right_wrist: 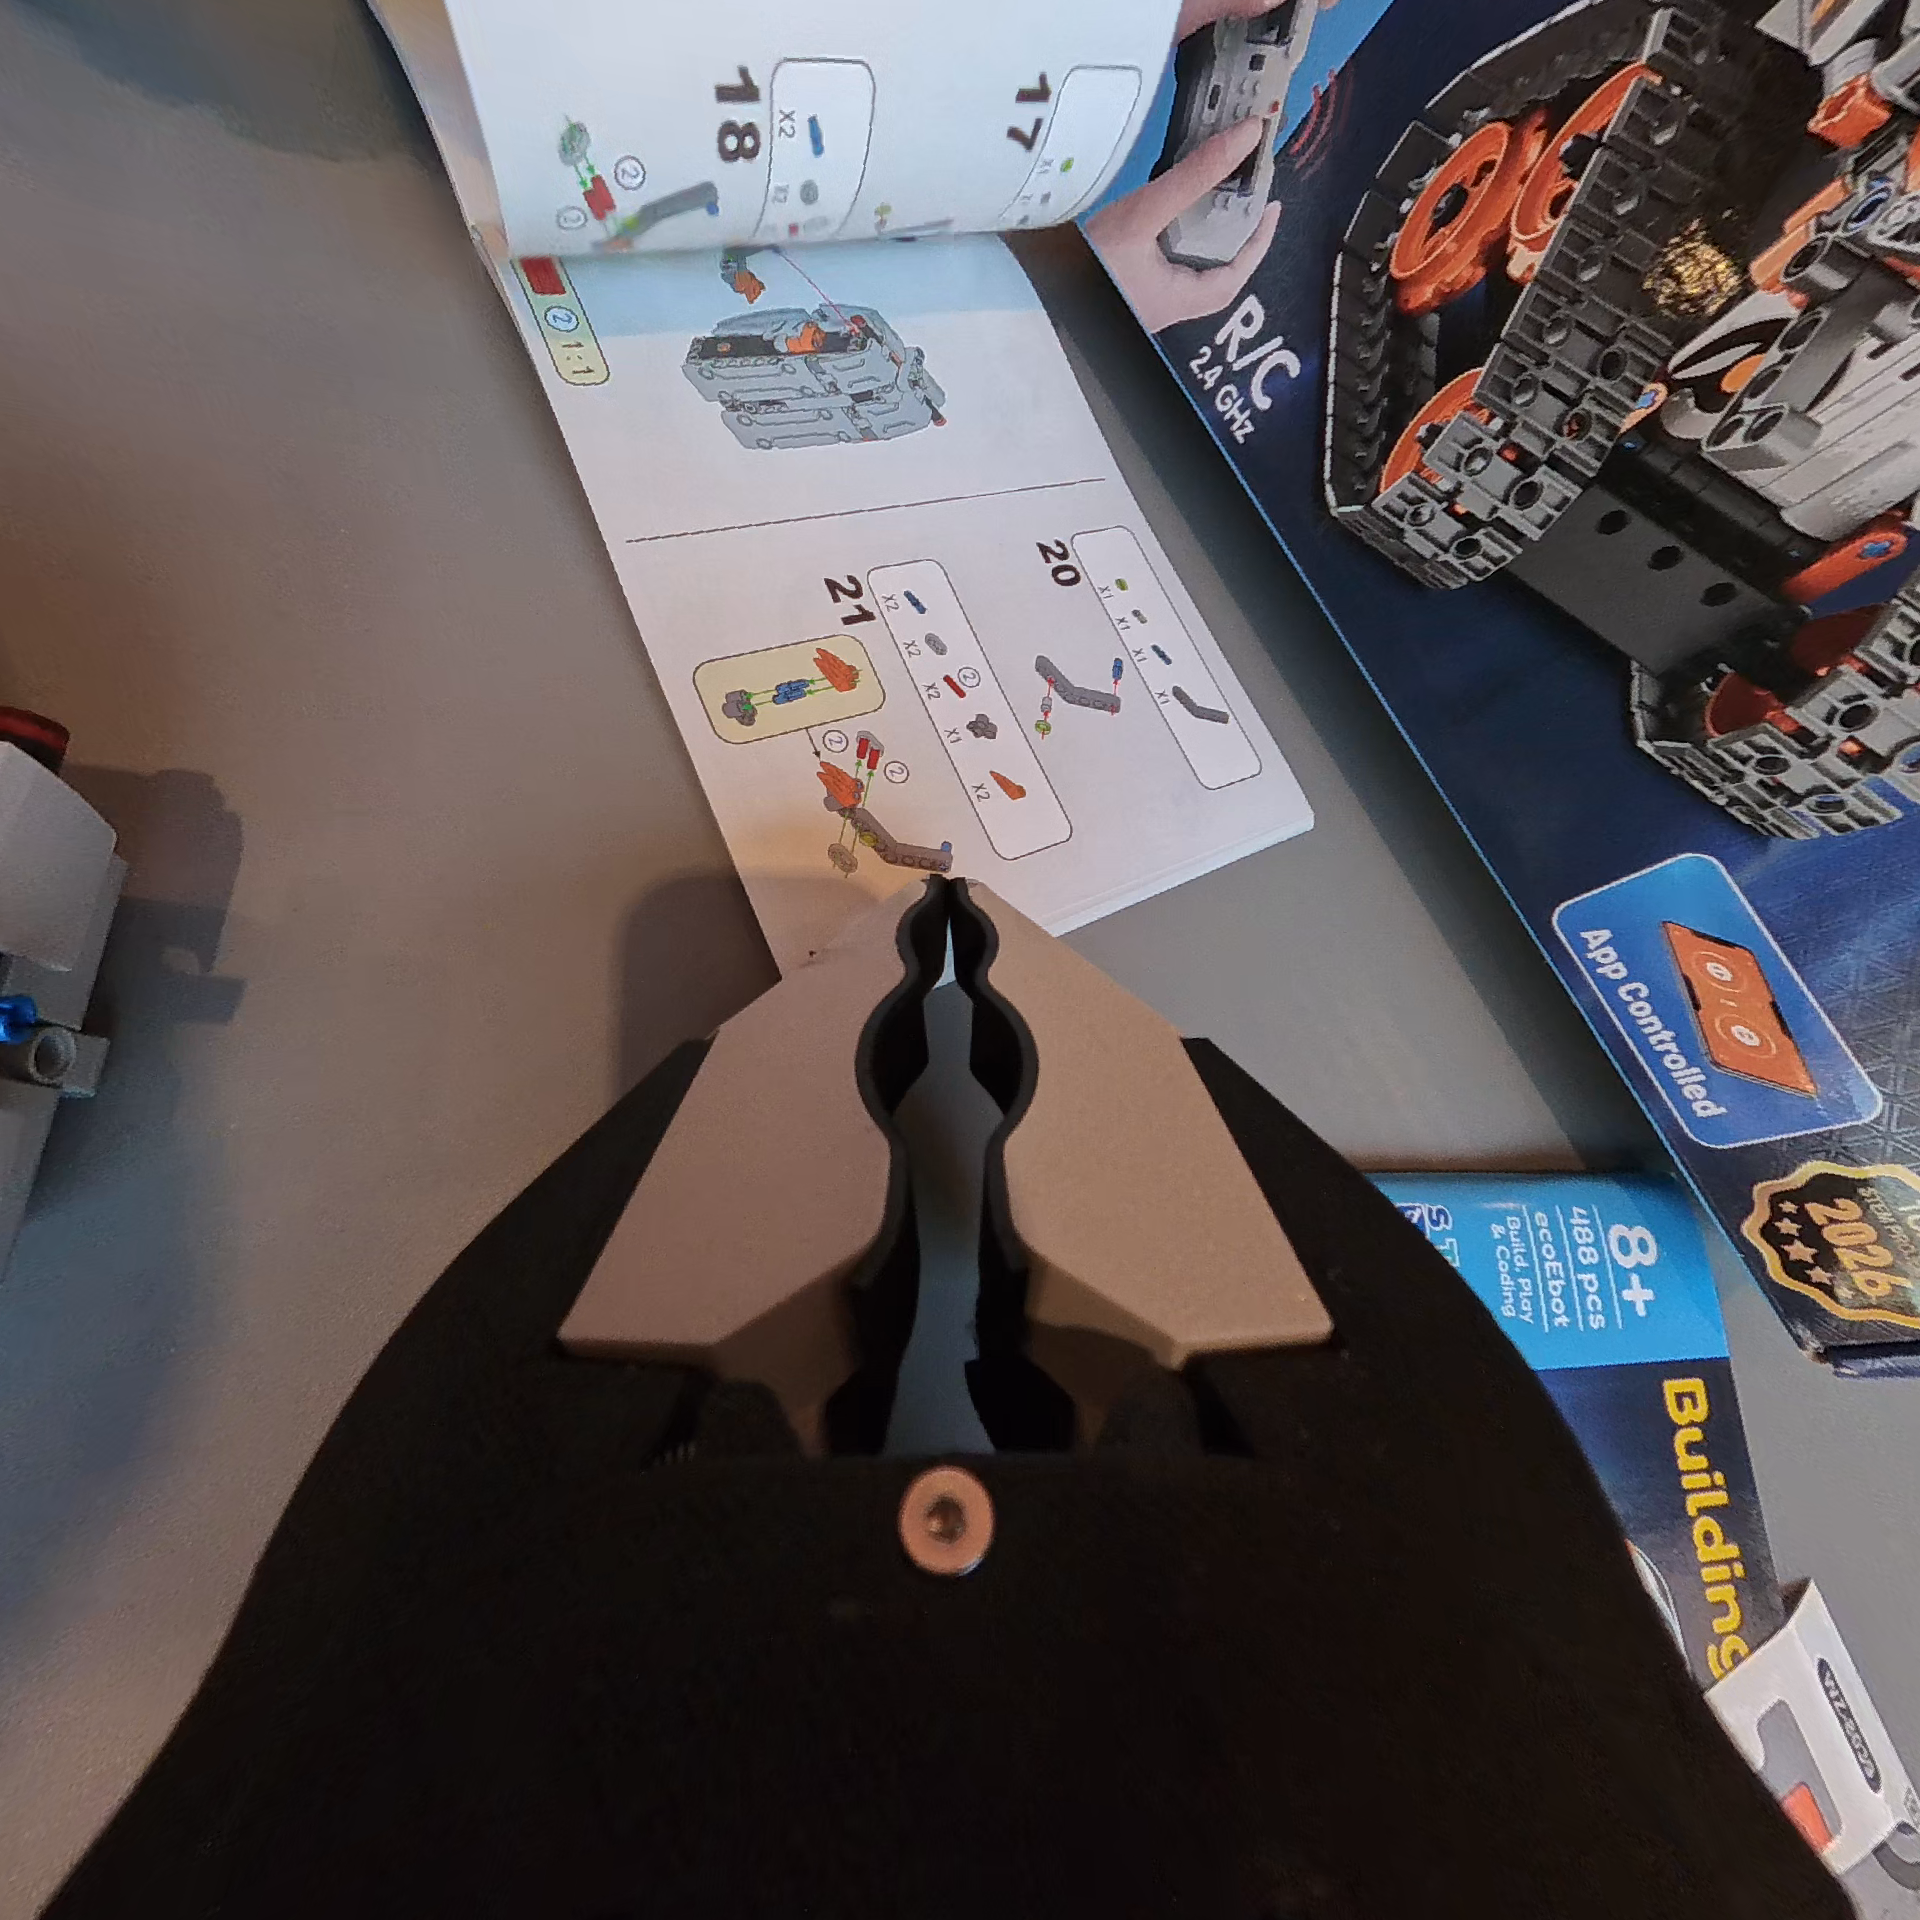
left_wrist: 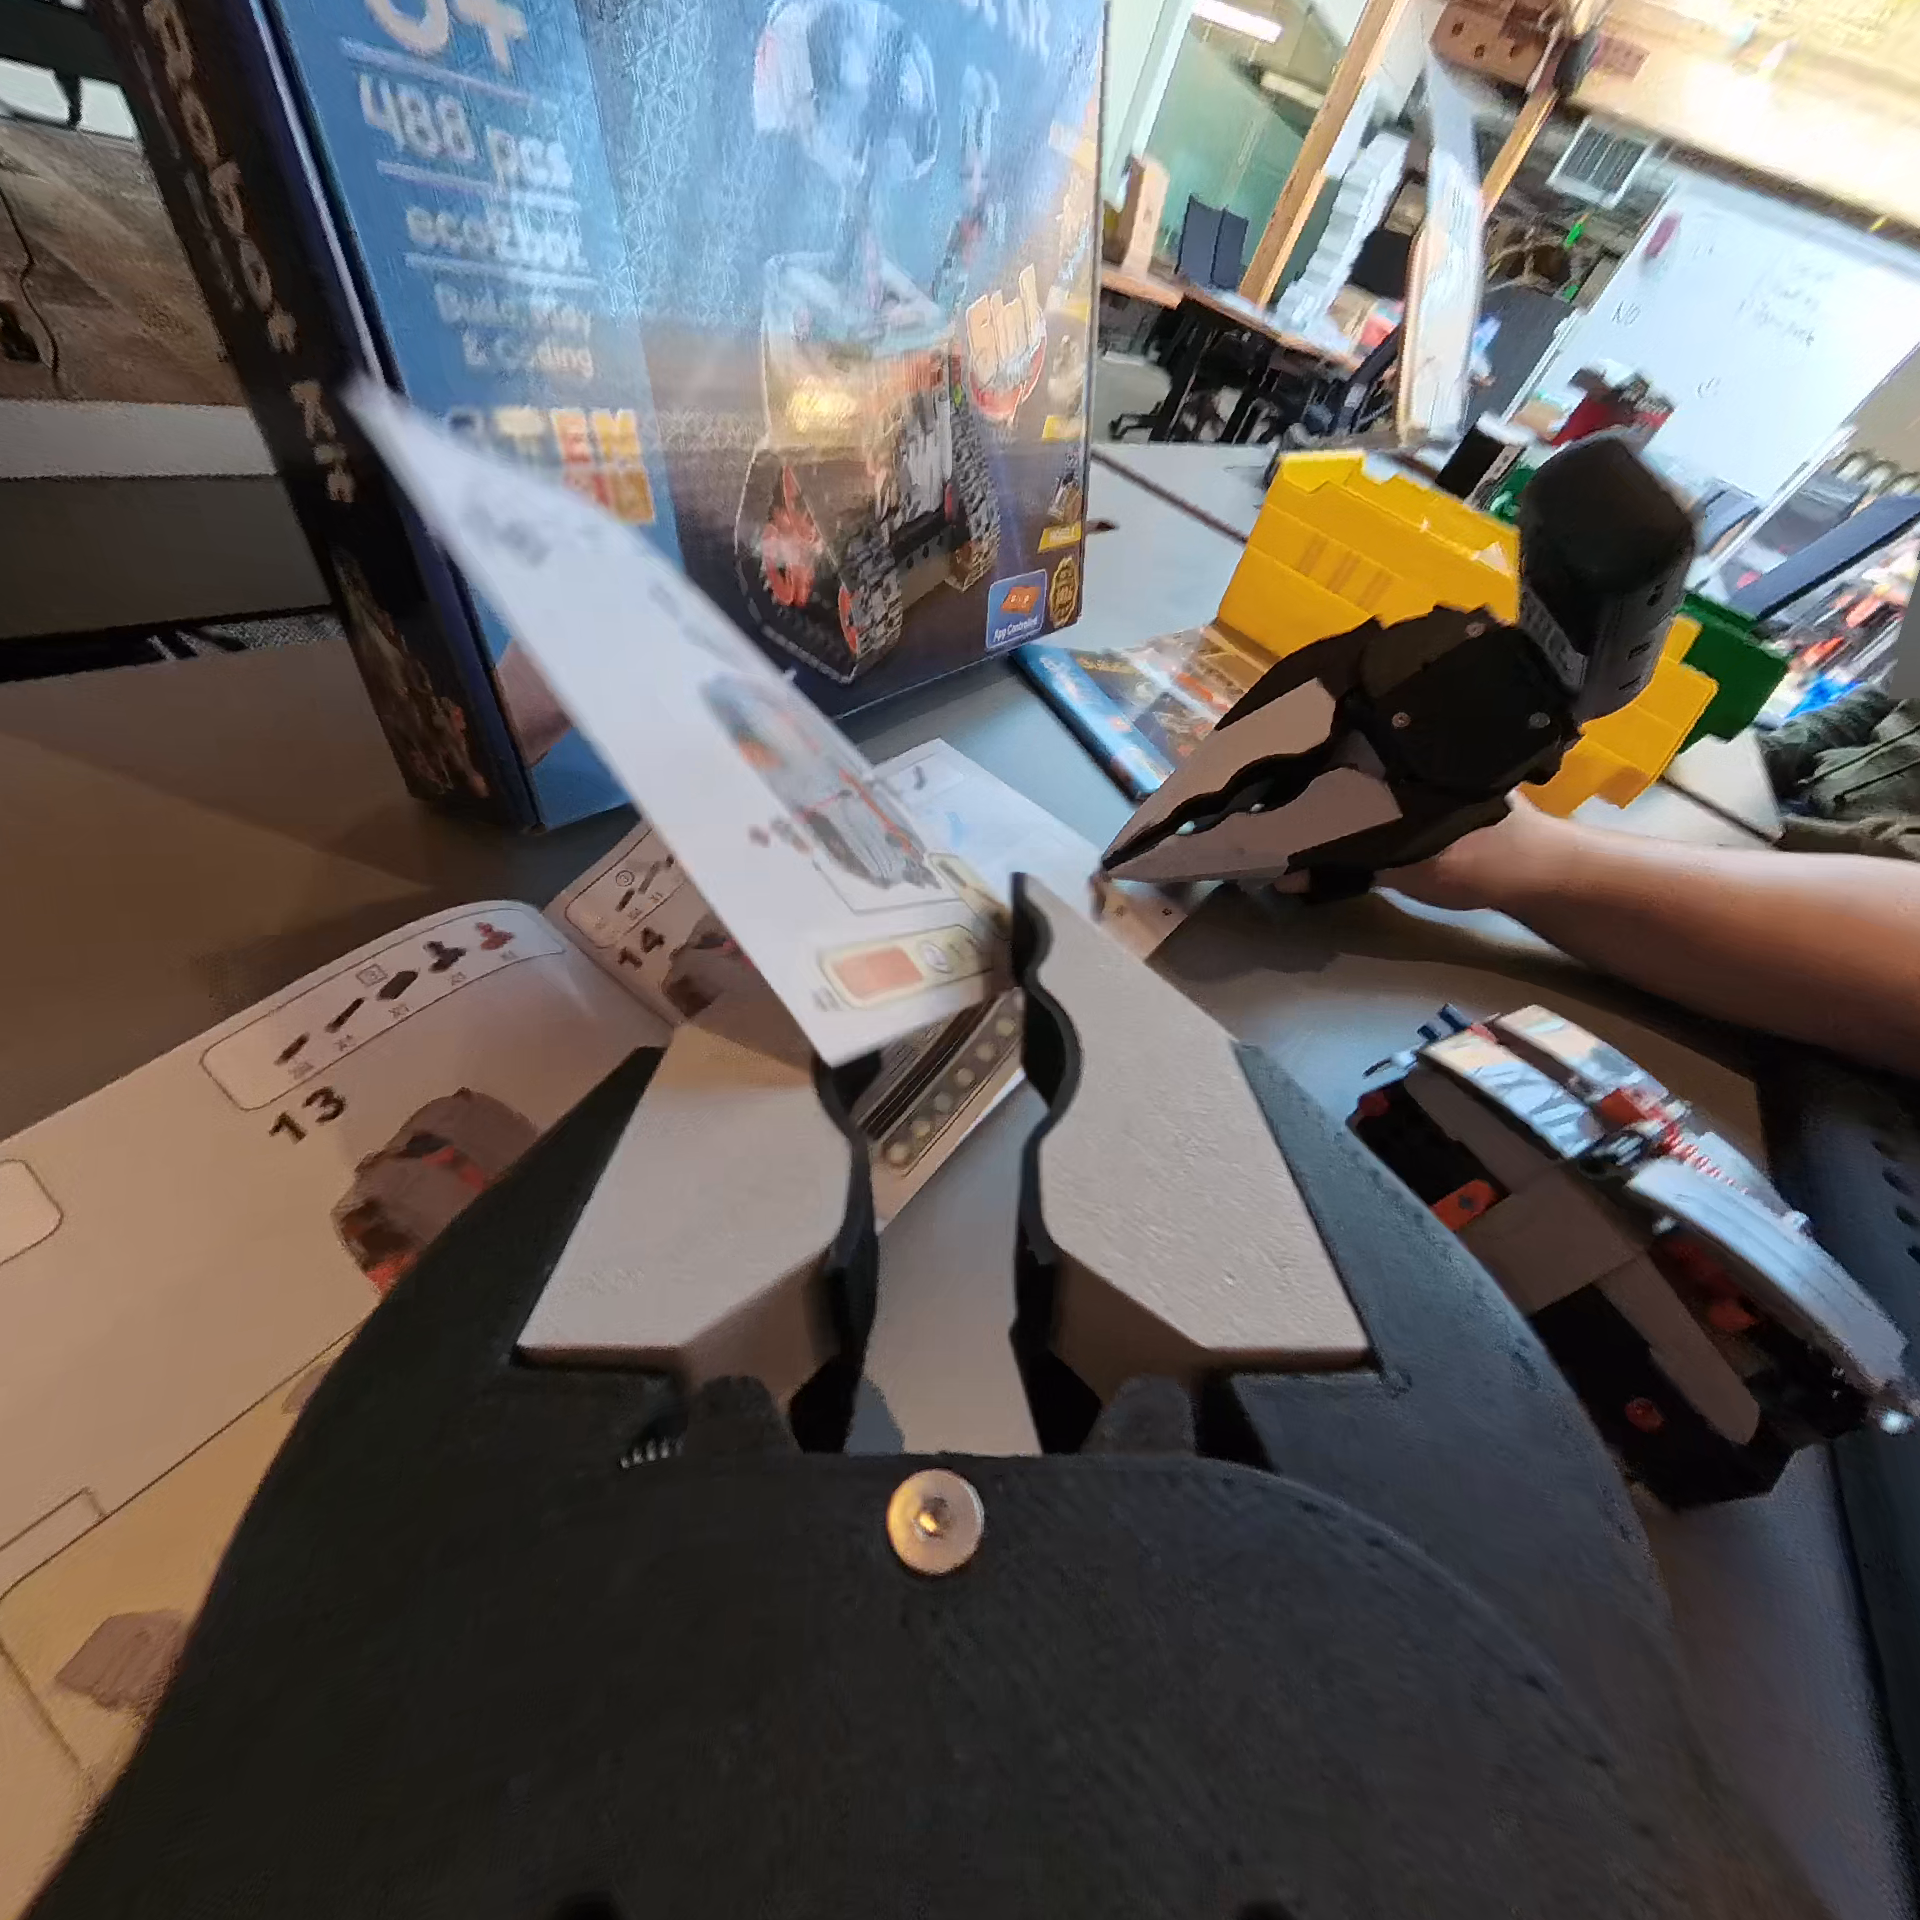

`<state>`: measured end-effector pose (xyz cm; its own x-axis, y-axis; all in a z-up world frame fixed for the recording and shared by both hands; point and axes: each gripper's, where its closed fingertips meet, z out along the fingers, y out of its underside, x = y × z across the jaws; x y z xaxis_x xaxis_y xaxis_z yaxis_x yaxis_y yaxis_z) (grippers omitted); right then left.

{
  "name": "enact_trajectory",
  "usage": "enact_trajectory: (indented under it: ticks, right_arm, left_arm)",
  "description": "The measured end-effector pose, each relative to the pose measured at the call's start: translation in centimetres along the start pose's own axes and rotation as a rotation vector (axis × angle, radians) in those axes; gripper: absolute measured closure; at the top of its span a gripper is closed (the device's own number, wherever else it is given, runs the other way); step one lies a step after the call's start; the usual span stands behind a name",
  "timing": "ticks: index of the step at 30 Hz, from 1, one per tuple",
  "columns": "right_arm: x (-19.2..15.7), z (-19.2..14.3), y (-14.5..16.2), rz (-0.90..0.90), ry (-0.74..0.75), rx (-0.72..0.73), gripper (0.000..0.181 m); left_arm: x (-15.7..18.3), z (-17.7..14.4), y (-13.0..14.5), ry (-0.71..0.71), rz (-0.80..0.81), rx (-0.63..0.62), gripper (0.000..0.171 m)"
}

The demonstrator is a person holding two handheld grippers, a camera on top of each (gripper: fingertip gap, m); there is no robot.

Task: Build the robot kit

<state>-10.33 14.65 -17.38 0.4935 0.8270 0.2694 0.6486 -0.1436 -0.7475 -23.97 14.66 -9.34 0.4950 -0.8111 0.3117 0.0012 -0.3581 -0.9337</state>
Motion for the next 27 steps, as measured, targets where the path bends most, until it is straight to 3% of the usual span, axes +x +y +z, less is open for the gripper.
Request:
enact_trajectory:
  ticks: [3,7,11,18,27]
  right_arm:
    - [0.0,0.0,0.0,0.002,-0.001,0.000,0.181]
    - [0.7,-0.1,0.3,0.006,0.042,-0.009,0.181]
    - [2.3,-0.4,0.9,0.037,0.123,-0.030,0.181]
    - [4.9,-1.3,1.3,0.098,0.246,-0.011,0.181]
    - [1.8,-0.5,0.4,-0.202,0.183,0.008,0.181]
  left_arm:
    - [2.9,1.5,-0.3,0.057,0.078,0.007,0.127]
    - [5.1,3.8,4.0,0.050,0.259,-0.216,0.099]
    - [5.7,5.0,7.4,0.048,0.369,-0.387,0.096]
    - [4.1,4.4,9.0,-0.054,0.514,-0.490,0.104]
    - [3.7,4.1,9.2,-0.049,0.480,-0.505,0.117]
